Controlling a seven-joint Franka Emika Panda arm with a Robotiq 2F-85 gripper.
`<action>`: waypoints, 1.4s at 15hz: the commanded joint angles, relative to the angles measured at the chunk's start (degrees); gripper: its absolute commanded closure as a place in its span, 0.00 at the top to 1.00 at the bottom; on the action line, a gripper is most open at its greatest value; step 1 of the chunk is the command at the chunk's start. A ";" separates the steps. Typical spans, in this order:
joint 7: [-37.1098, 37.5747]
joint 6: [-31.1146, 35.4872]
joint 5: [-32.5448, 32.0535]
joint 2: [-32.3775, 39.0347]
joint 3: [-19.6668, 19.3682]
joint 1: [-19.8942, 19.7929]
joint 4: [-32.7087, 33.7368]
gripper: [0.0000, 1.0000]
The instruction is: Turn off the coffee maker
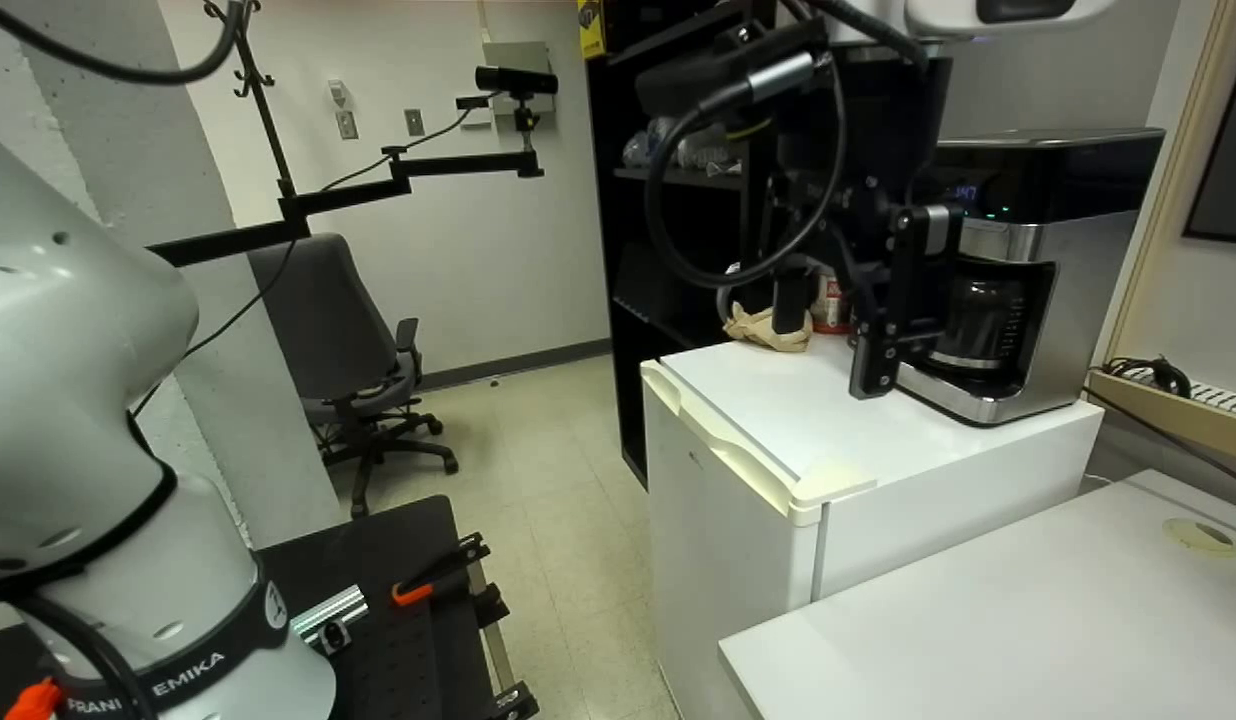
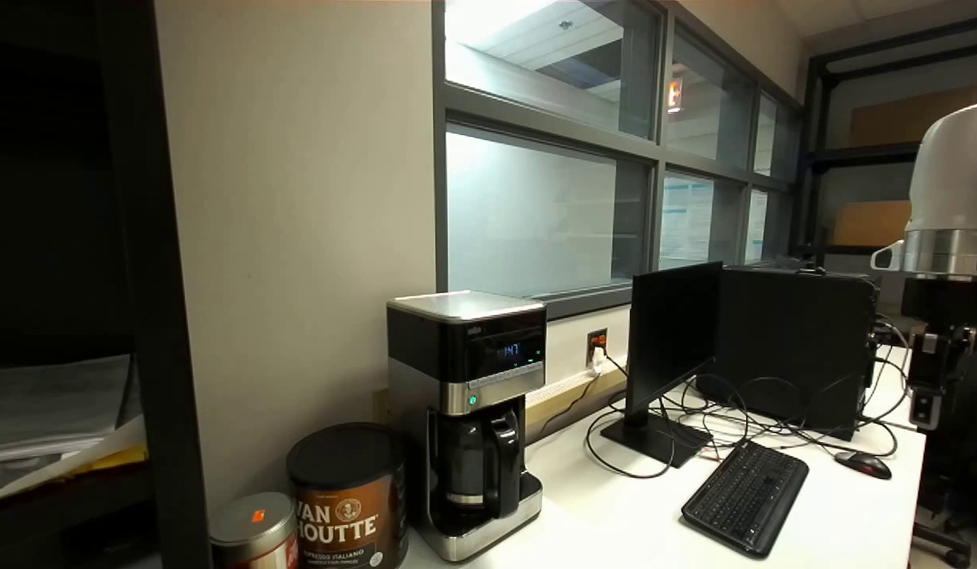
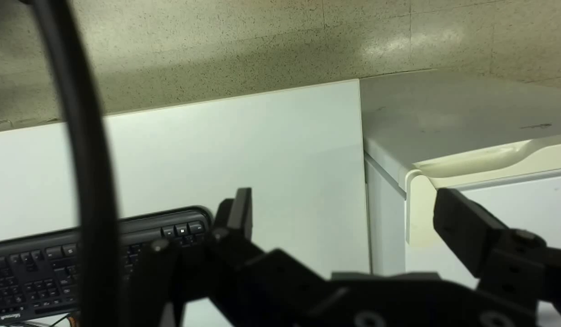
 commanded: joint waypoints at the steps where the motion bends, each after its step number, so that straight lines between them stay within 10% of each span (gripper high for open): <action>1: 0.11 1.03 -0.13 0.10 0.83 -0.43 -0.14 1.00; 11: 2.65 11.78 -1.19 7.10 6.72 2.89 0.39 1.00; 21: 22.15 34.99 -27.42 17.67 12.89 6.61 2.37 1.00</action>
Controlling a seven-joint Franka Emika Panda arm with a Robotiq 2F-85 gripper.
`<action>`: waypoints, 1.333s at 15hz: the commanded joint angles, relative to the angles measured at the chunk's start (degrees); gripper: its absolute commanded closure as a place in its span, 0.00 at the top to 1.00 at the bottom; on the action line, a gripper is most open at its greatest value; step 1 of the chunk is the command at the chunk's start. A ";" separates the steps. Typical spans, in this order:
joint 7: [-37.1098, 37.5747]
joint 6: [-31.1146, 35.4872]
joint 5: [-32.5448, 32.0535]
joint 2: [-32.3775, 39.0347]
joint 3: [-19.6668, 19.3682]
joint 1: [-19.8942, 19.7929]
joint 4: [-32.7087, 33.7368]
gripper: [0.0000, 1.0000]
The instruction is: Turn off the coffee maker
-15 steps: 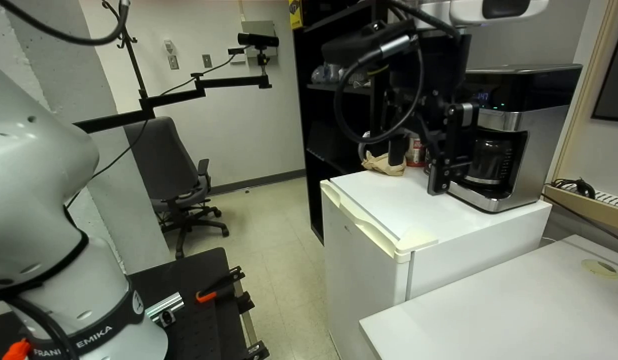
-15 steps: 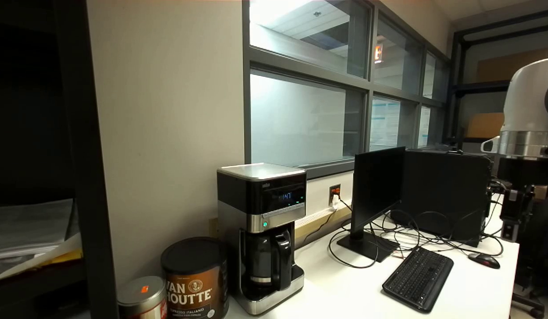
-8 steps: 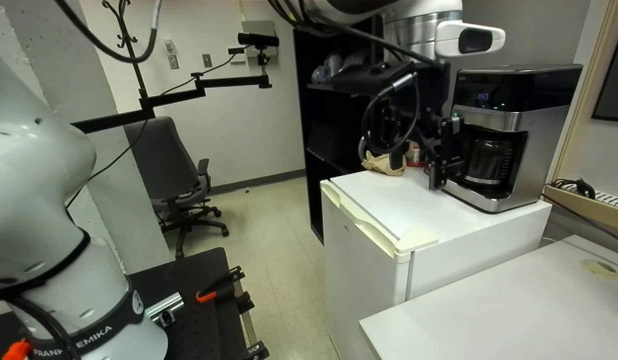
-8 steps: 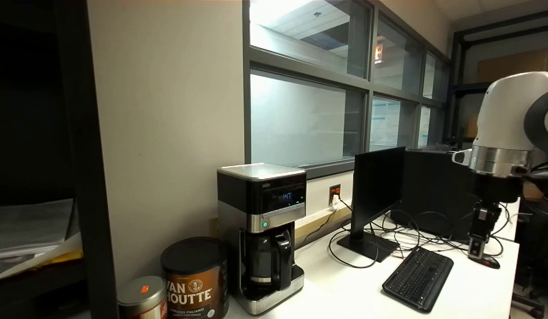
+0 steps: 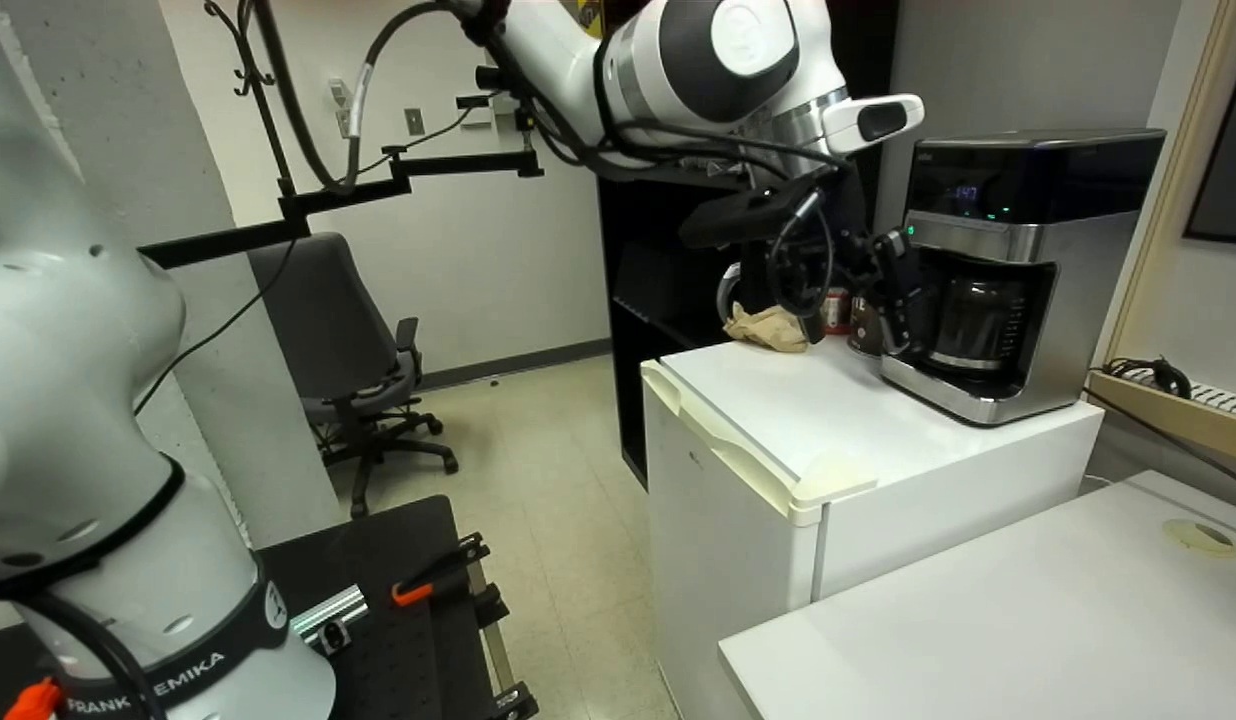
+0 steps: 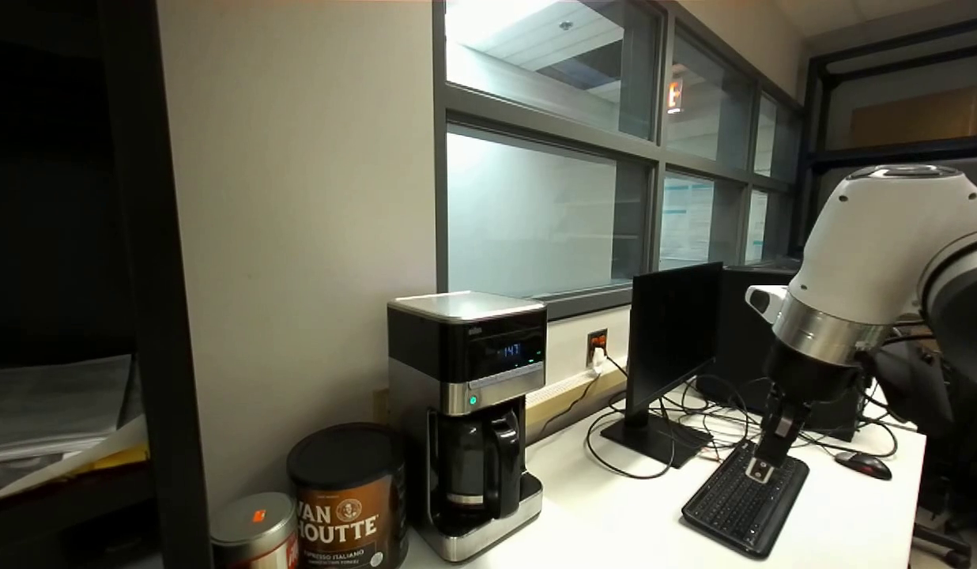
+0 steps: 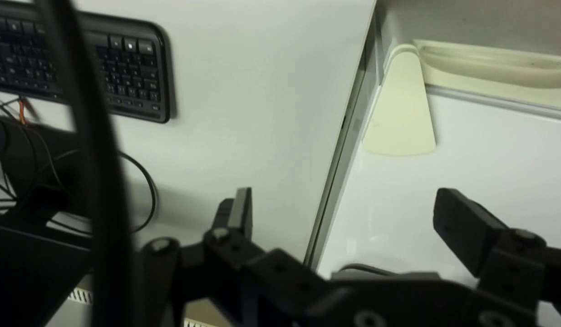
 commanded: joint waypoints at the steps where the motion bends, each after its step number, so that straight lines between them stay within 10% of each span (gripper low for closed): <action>1: 8.65 6.44 -11.55 4.93 0.41 1.93 3.25 1.00; 6: 20.57 6.46 -29.90 9.43 0.32 5.20 9.21 1.00; 13: 30.28 3.38 -48.44 14.78 0.41 10.15 17.94 0.34; 20: 35.63 0.69 -62.15 20.62 0.22 13.83 25.20 0.00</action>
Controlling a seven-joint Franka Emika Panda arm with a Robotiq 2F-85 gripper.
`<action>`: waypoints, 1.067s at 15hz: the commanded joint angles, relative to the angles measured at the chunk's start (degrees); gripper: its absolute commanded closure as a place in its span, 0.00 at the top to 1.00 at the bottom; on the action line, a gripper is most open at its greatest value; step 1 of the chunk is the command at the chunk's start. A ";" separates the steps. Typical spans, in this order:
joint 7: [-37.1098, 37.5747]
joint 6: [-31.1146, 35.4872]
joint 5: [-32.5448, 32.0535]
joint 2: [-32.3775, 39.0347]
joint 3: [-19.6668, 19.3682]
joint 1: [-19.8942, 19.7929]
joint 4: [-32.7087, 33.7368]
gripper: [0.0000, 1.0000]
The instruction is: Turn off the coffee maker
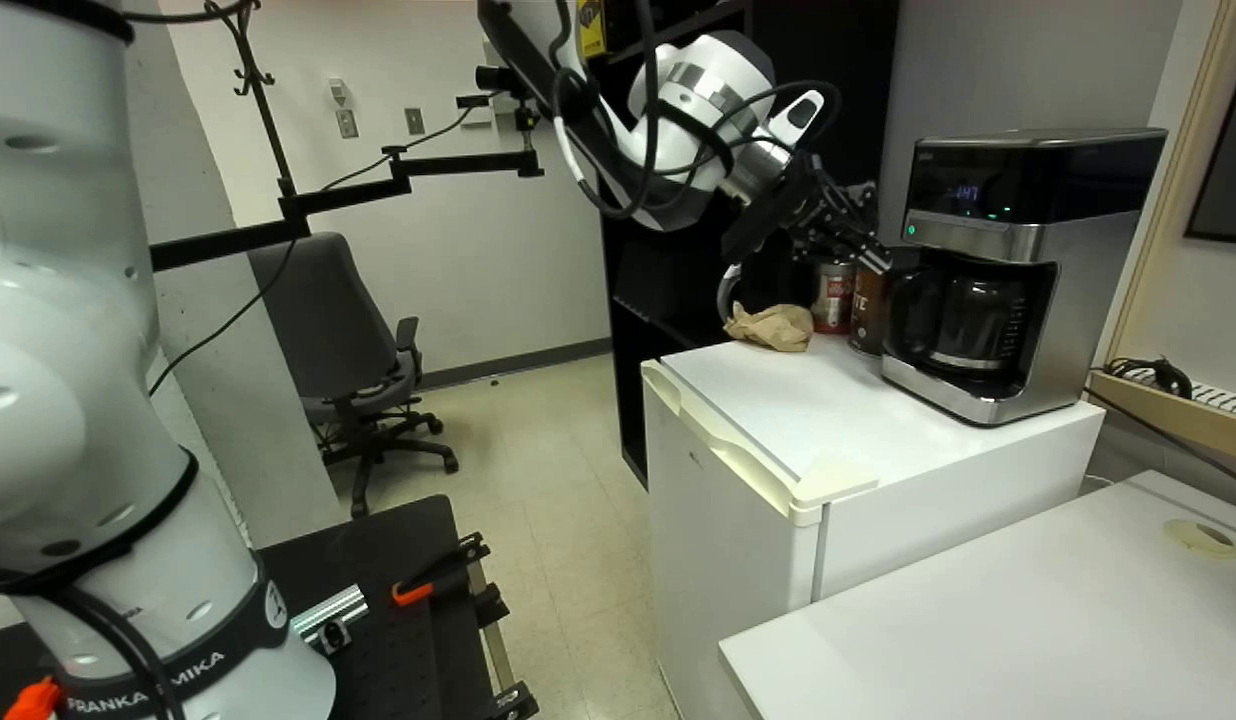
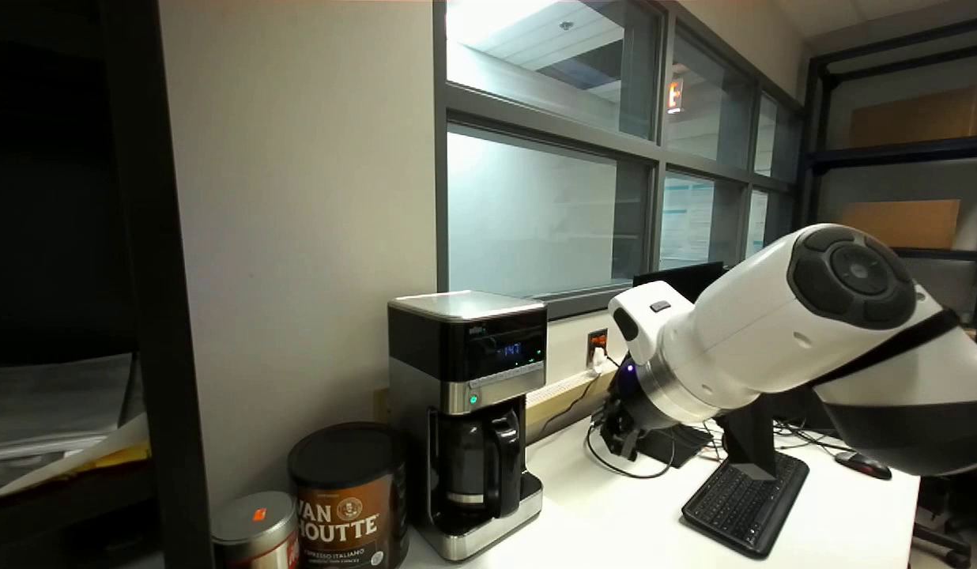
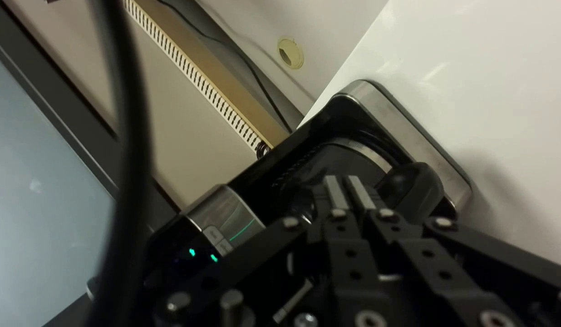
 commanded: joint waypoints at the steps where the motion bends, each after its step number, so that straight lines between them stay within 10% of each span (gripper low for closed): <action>1: 3.38 -1.48 -6.89 4.32 -0.41 1.89 5.65 0.00; 16: 9.41 0.15 -22.85 15.90 0.08 3.35 20.79 0.00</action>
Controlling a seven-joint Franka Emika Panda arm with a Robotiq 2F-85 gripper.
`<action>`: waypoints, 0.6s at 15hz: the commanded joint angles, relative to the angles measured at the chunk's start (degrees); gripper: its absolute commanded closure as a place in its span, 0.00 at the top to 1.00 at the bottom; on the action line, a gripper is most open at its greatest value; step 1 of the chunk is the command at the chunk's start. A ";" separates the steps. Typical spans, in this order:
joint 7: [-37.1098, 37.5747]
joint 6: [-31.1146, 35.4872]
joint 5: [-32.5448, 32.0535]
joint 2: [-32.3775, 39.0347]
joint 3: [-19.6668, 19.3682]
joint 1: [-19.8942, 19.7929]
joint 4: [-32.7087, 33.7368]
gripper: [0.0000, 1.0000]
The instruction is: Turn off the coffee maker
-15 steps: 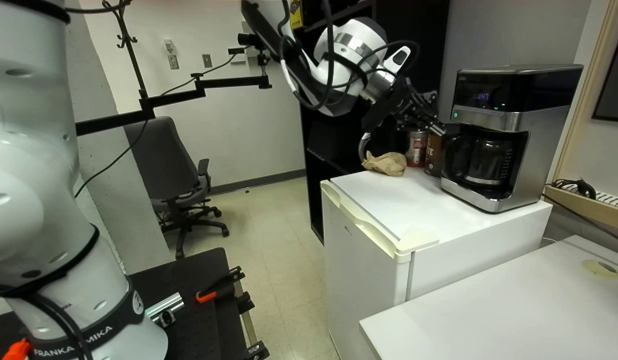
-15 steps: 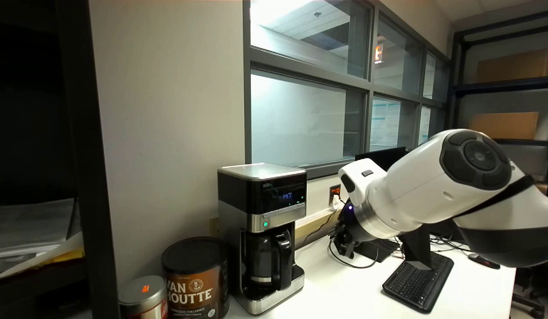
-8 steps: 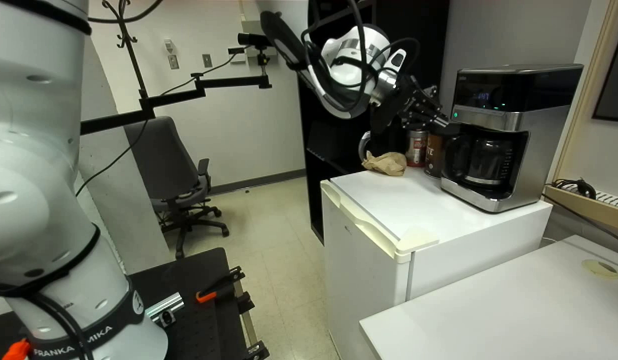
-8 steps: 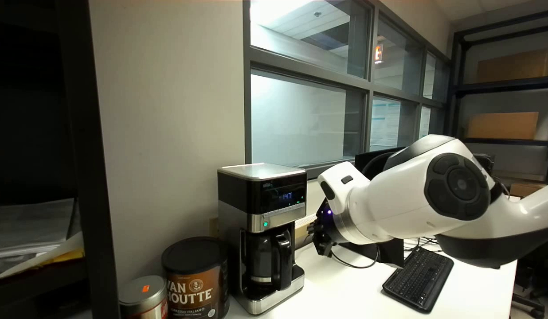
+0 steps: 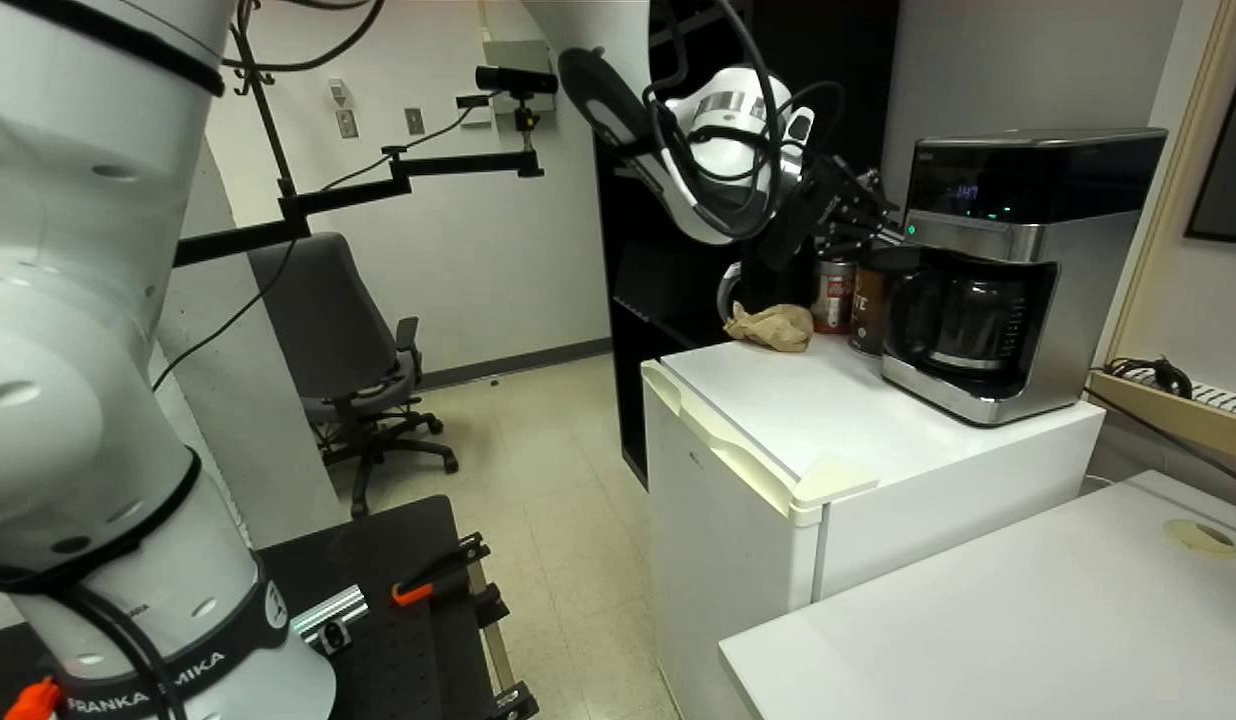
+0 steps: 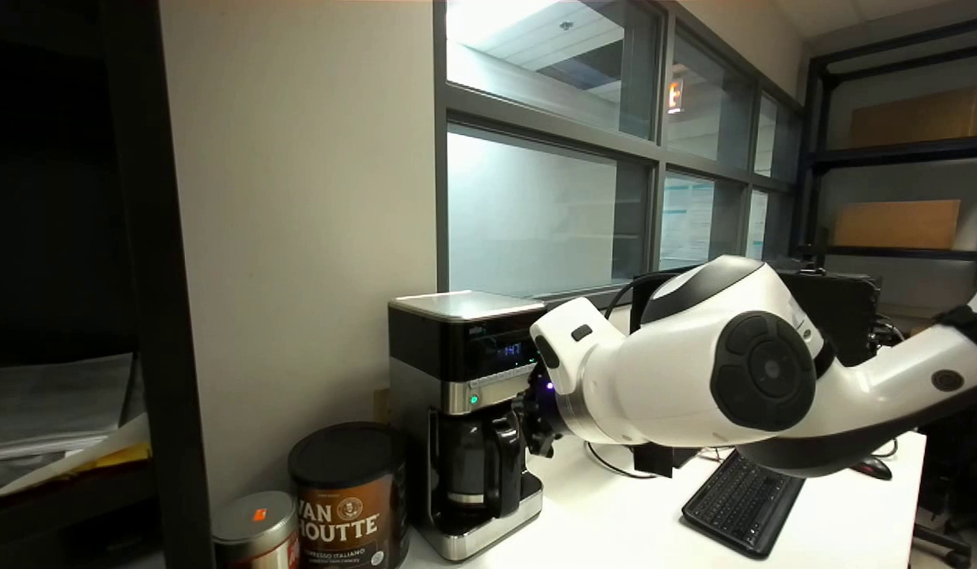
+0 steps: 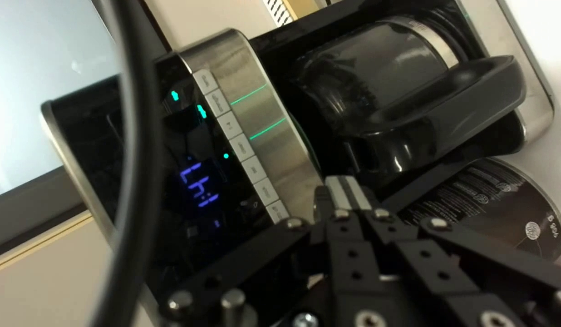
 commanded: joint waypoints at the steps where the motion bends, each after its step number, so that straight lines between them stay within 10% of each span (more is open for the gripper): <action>1: 1.73 0.98 -2.45 3.97 0.06 0.25 5.61 0.00; 9: 1.46 2.28 -2.61 7.78 0.59 0.24 10.94 0.00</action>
